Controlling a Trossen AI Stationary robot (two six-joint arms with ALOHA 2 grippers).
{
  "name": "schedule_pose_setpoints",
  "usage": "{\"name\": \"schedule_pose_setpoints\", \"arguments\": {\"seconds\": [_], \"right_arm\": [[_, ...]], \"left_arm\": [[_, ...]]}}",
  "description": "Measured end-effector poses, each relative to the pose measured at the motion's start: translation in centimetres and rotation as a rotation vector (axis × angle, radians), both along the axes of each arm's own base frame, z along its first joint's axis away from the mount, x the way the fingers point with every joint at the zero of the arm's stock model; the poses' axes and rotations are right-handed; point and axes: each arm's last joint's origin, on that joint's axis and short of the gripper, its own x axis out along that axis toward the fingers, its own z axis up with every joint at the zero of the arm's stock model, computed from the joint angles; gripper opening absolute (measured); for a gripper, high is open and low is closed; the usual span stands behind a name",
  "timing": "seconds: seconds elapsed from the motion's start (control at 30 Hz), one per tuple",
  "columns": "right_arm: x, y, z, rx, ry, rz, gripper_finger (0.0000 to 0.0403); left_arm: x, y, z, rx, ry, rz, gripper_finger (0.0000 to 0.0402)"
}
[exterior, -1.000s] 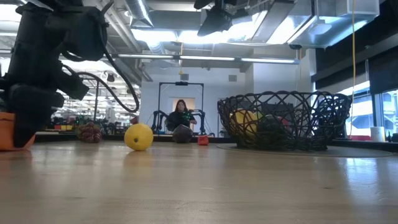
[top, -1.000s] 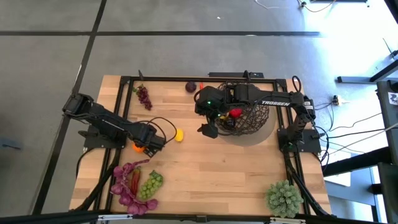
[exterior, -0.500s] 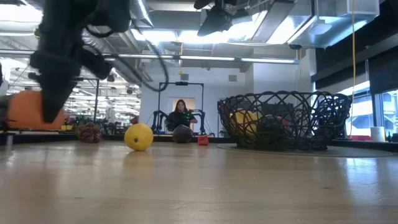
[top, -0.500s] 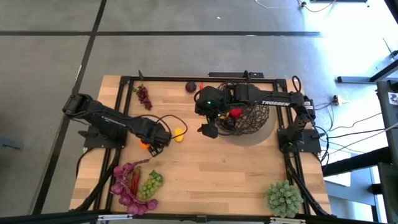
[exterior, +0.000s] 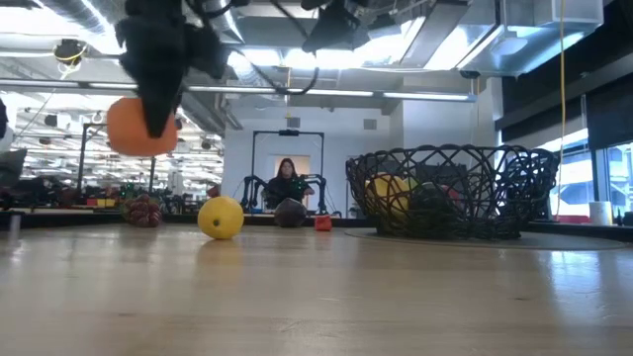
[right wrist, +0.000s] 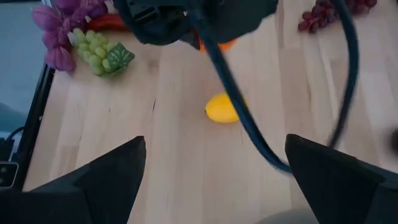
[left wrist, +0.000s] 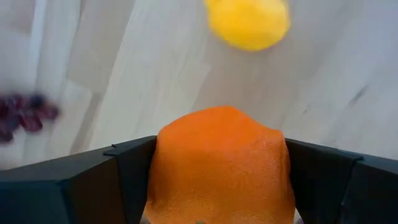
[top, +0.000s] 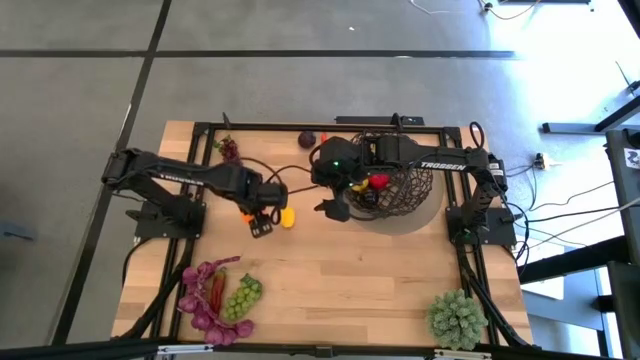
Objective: Build produce basket
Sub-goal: Put the orange into the black wire basket
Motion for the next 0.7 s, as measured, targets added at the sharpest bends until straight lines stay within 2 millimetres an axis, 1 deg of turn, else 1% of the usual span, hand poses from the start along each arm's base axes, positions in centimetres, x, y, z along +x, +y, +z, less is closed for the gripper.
{"name": "schedule_pose_setpoints", "arguments": {"seconds": [0.2, 0.4, 0.57, 0.7], "right_arm": [[0.5, 0.0, 0.4, 0.000, -0.069, -0.003, 0.0375], [0.6, 0.0, 0.5, 0.001, -0.079, -0.004, 0.0375], [0.4, 0.2, 0.3, -0.088, -0.066, 0.100, 0.0375], [0.4, 0.2, 0.4, -0.095, -0.074, 0.107, 0.0375]], "left_arm": [[0.8, 1.1, 2.1, -0.040, -0.063, -0.094, 0.0269], [1.3, 2.5, 4.3, -0.094, -0.141, -0.176, 0.0269], [1.1, 4.1, 6.2, -0.106, -0.164, -0.217, 0.0269], [0.7, 5.1, 7.6, -0.147, -0.192, -0.260, 0.0269]]}}
